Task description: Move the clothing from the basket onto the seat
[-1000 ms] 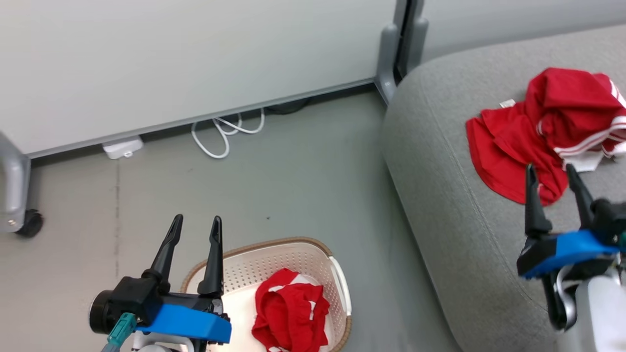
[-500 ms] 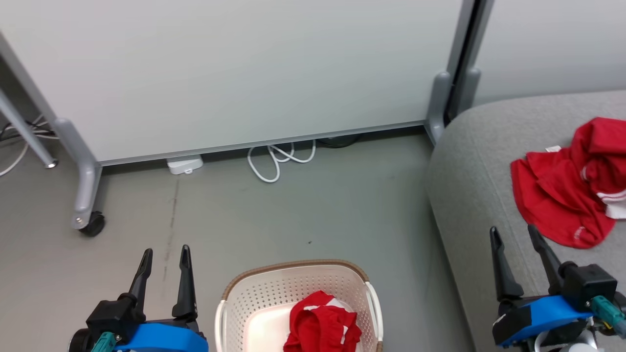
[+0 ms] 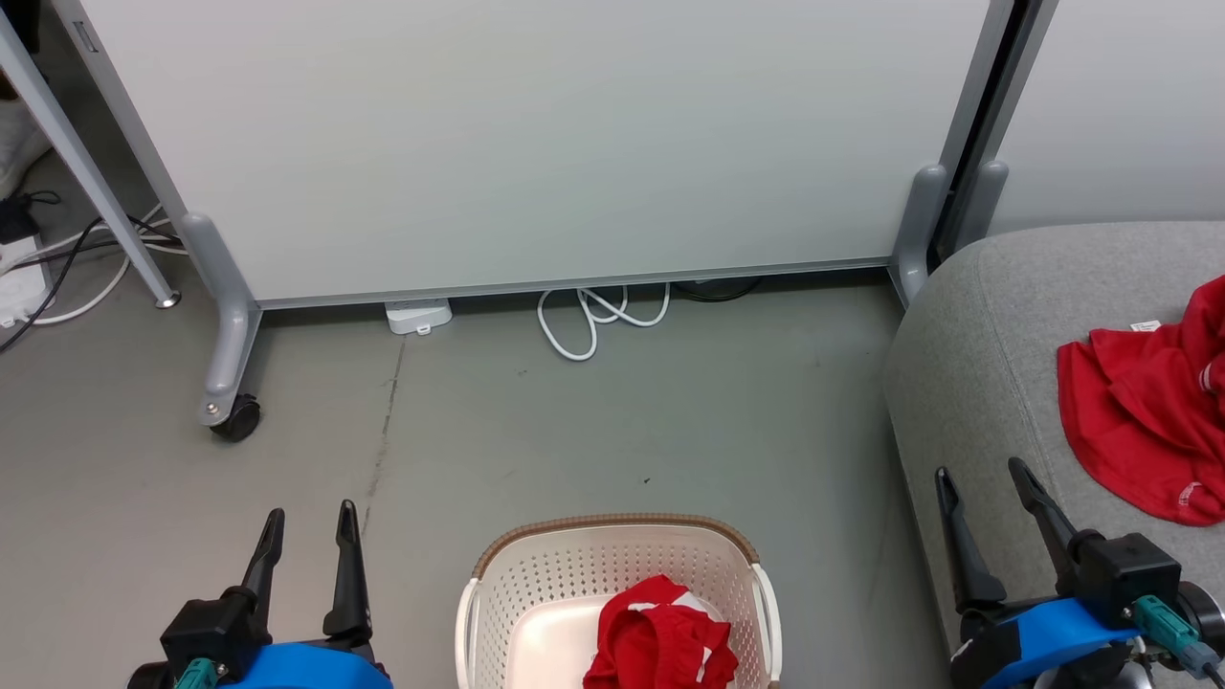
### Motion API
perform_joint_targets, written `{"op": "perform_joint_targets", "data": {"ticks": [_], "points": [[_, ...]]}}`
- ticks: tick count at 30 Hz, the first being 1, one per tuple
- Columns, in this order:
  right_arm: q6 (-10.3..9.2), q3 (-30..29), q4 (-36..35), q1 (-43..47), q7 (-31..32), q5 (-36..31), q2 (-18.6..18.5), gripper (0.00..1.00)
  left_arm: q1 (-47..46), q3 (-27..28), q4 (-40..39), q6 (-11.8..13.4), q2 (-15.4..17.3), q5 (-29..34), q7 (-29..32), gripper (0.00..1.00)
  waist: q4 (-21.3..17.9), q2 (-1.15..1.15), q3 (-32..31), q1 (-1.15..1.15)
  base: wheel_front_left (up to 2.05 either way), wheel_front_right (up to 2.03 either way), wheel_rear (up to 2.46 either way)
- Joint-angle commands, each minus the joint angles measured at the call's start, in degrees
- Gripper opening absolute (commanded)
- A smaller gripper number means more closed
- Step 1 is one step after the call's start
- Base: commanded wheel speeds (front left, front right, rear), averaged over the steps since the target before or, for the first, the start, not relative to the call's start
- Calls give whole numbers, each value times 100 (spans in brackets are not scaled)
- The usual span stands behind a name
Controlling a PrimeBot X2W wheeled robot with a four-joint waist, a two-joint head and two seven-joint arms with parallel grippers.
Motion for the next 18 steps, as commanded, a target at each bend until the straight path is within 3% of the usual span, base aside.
{"op": "perform_joint_targets", "data": {"ticks": [1,18], "points": [[2,-14,-20,74,10,2,0,100,25,34,5,-41,-3,29,-27,100,4,0,6,0,0,0,0],[3,50,-115,-24,-14,-72,1,100,-21,66,-4,-68,-69,76,-27,100,-32,0,173,0,0,0,0]]}}
